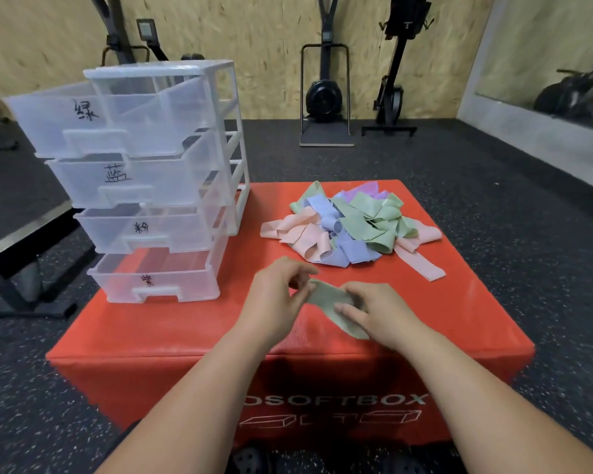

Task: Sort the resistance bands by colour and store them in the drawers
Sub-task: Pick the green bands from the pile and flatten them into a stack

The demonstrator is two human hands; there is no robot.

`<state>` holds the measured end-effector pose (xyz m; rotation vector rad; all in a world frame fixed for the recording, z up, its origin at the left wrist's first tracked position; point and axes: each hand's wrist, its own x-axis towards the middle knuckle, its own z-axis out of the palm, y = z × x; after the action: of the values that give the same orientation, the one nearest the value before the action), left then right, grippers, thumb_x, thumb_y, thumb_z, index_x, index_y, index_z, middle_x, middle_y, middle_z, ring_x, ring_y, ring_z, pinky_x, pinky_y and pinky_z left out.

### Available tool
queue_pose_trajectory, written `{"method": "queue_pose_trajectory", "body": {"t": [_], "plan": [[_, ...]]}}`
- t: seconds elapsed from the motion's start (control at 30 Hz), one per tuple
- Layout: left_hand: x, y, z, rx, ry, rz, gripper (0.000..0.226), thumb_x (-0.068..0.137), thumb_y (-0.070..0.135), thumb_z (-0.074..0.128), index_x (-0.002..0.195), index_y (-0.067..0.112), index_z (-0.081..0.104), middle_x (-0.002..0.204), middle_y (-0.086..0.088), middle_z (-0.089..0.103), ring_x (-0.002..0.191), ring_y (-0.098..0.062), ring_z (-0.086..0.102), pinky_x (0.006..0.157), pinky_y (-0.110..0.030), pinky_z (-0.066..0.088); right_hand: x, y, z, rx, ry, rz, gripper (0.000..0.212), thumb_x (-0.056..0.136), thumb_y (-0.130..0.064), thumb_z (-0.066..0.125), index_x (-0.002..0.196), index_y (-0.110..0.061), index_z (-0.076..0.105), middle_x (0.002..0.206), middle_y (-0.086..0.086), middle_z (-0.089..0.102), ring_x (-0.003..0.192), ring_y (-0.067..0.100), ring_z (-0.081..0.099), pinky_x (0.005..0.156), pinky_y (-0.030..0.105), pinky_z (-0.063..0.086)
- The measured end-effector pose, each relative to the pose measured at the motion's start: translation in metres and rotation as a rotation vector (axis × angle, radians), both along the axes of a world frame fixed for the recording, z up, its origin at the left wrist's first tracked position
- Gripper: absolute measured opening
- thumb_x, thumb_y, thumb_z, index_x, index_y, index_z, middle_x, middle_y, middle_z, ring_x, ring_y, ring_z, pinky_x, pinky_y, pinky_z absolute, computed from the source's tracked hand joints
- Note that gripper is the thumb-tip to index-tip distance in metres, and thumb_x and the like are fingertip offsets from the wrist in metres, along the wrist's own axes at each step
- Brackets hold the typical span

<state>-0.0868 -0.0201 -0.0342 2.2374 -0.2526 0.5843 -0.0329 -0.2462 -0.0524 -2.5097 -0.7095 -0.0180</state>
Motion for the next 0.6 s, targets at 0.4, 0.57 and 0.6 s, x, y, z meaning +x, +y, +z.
{"method": "queue_pose_trajectory", "body": {"t": [0.4,0.57,0.6], "plan": [[0.057,0.052,-0.007,-0.507,0.177,0.149,0.012,0.095,0.010,0.077,0.101,0.021,0.079,0.091,-0.006,0.077,0.083,-0.010,0.070,0.076,-0.026,0.056,0.059,-0.067,0.011,0.070,0.145,-0.095,0.013,0.087,-0.023,0.082,0.088,-0.034,0.074,0.086,-0.014,0.075,0.083,0.005,0.068,0.084,0.032,0.055],[0.076,0.042,-0.011,-0.869,0.297,0.109,0.021,0.096,0.003,0.075,0.116,0.009,0.075,0.092,-0.015,0.075,0.078,-0.015,0.072,0.070,-0.026,0.058,0.070,-0.090,0.024,0.283,0.175,-0.132,0.018,0.086,-0.018,0.085,0.097,-0.030,0.078,0.089,-0.009,0.076,0.074,0.010,0.062,0.074,0.028,0.051],[0.078,0.043,-0.016,-0.836,0.334,0.143,0.021,0.095,0.002,0.076,0.114,0.010,0.075,0.087,-0.012,0.072,0.071,-0.014,0.068,0.066,-0.027,0.056,0.071,-0.093,0.022,0.298,0.190,-0.151,0.023,0.083,-0.018,0.087,0.100,-0.031,0.078,0.090,-0.007,0.075,0.071,0.009,0.059,0.073,0.026,0.051]]}}
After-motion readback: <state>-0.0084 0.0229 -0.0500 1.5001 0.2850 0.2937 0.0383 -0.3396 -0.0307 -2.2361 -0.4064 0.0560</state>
